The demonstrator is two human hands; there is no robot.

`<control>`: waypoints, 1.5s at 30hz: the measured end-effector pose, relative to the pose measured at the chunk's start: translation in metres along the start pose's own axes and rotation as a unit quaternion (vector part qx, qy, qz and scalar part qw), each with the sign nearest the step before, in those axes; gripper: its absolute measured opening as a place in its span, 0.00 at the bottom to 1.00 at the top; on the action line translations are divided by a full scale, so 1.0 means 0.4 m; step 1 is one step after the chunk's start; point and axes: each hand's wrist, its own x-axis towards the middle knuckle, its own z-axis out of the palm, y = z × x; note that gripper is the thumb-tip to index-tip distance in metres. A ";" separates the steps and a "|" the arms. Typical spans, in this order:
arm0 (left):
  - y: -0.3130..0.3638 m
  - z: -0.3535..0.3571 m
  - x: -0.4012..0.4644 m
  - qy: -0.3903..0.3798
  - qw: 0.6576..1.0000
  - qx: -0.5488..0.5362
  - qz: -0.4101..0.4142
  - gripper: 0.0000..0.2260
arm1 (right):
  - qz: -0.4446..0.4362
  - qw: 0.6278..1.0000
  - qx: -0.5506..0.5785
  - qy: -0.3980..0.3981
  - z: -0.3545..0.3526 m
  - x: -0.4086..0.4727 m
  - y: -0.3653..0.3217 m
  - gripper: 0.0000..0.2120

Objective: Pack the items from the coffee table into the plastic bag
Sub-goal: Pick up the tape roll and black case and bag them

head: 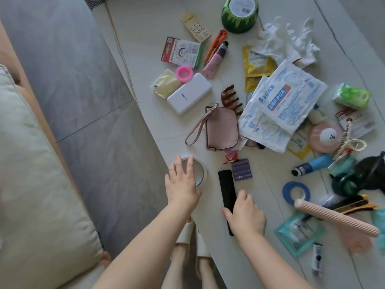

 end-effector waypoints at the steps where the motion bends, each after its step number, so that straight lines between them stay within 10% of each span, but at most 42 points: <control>1: -0.002 -0.003 0.000 0.004 1.000 0.004 0.003 0.42 | -0.002 1.000 -0.001 -0.008 -0.001 0.000 -0.005 0.22; 14: -0.148 -0.273 -0.220 0.026 0.979 -0.172 -0.110 0.42 | -0.120 0.993 0.005 0.005 -0.249 -0.179 -0.094 0.14; 32: -0.920 -0.535 -0.598 0.211 0.853 -0.313 -0.360 0.37 | -0.440 0.898 0.006 -0.012 -0.336 -0.602 -0.939 0.15; 45: -1.364 -0.453 -0.508 0.094 0.837 -0.398 -0.364 0.35 | -0.278 0.929 0.142 -0.200 -0.122 -0.650 -1.425 0.12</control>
